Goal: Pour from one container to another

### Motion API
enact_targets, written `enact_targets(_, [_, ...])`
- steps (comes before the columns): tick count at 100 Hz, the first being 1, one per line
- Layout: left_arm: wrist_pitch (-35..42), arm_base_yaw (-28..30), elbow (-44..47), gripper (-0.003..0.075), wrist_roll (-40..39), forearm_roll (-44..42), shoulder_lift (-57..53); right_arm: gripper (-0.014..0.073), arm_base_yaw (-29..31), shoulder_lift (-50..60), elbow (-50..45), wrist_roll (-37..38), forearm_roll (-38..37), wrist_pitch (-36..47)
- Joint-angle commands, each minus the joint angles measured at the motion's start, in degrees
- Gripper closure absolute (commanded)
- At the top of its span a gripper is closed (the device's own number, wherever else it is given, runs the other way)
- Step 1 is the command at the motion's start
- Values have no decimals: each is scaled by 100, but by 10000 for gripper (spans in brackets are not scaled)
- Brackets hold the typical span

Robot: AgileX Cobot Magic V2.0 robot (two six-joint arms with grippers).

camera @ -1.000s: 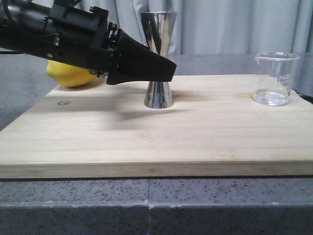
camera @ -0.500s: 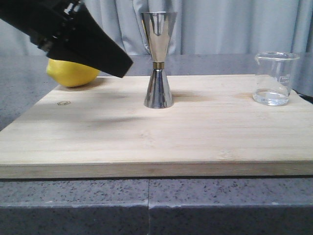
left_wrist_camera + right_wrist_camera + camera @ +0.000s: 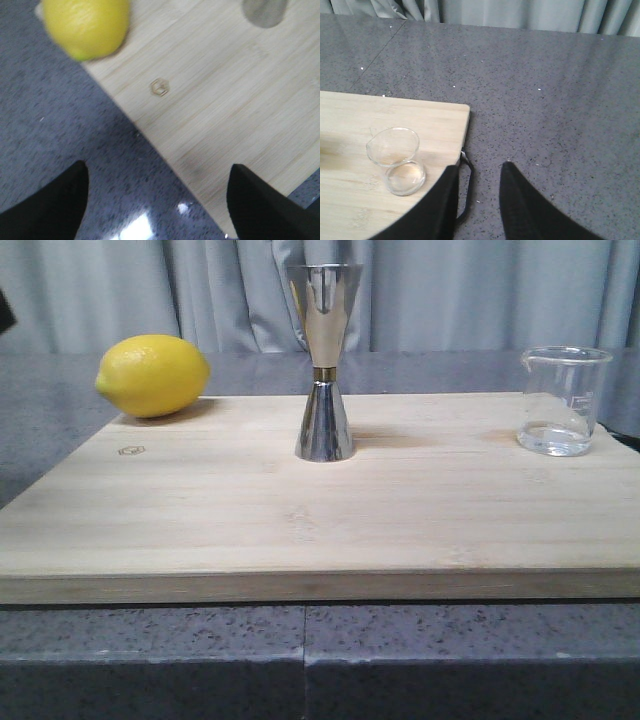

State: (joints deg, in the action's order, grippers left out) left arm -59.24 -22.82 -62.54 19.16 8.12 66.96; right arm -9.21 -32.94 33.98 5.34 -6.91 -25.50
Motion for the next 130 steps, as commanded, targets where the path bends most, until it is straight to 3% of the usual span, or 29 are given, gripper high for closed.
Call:
enact_targets(1, [23,16,-200,194,-935,-549,-420,417,47,8,201,-64,-100,435])
enact_targets(31, [203,16,61,194,-2474,-1355,-1502,417,47,8,201,-64,-100,446])
enact_targets(41, [476,16,366,194,-2504,-1345,-1826,386,47,8,201,-64,-100,446])
enact_targets(56, [484,16,747,194,-2504,-1344,-2093,246,47,8,201,-64,-100,446])
enact_targets(72, [428,16,847,209,-2494,-1355,-2094,272,47,8,201,-64,-100,435])
enact_targets(86, [422,16,847,348,-2494,-1344,-2094,467,47,8,201,-64,-100,424])
enact_targets(103, [422,16,847,604,-2494,-1344,-2094,654,47,8,201,-64,-100,424])
enact_targets(114, [448,16,847,739,-2494,-1344,-2094,665,47,8,201,-64,-100,435])
enact_targets(130, [501,16,847,739,-2494,-1344,-2094,665,47,8,201,-64,-100,408])
